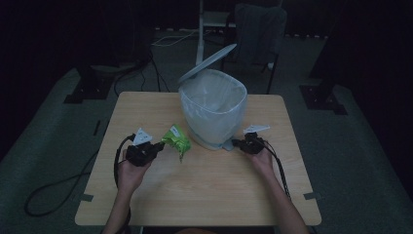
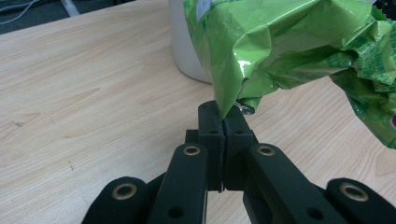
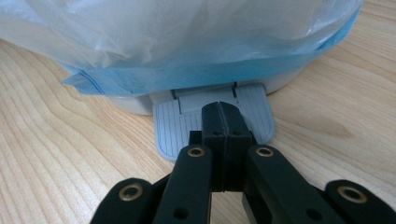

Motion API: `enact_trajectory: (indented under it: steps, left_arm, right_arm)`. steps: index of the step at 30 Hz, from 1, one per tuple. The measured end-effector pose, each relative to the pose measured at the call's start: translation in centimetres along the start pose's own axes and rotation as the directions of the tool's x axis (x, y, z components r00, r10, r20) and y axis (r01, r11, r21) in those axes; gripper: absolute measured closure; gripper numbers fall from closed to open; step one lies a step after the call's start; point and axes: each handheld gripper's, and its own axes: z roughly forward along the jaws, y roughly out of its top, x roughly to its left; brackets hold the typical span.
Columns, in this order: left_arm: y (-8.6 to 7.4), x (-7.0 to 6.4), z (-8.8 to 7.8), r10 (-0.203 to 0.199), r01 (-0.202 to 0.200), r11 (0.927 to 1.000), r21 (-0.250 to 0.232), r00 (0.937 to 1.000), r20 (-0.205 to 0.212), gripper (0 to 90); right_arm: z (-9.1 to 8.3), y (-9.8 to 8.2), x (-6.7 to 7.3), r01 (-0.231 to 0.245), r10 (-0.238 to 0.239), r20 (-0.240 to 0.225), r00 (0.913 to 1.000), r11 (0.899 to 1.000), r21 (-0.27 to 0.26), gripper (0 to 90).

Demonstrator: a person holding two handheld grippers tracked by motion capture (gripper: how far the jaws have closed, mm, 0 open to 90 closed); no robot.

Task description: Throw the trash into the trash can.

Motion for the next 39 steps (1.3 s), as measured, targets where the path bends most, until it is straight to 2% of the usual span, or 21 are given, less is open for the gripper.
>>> enact_trajectory:
  steps: [7, 25, 39]
  left_arm:
    - [0.4, 0.0, -0.2, 0.0, 0.0, 0.9999, -0.01, 1.0, 0.0, 89.0]
    - [1.6, 0.3, -1.1, -0.002, 0.003, 0.9988, -0.049, 1.0, 0.009, 89.0]
    - [3.7, 0.3, -2.2, 0.043, -0.044, 0.9971, -0.063, 0.999, -0.007, 89.0]
  right_arm:
    - [-0.1, -0.3, -0.1, -0.011, 0.011, -0.004, 0.9999, 1.0, -0.01, 90.0]
    - [-0.1, 0.1, -0.1, -0.005, 0.005, 0.002, 1.0, 1.0, 0.013, 90.0]
    - [-0.1, 0.2, -0.1, -0.007, 0.007, 0.003, 1.0, 1.0, 0.02, 90.0]
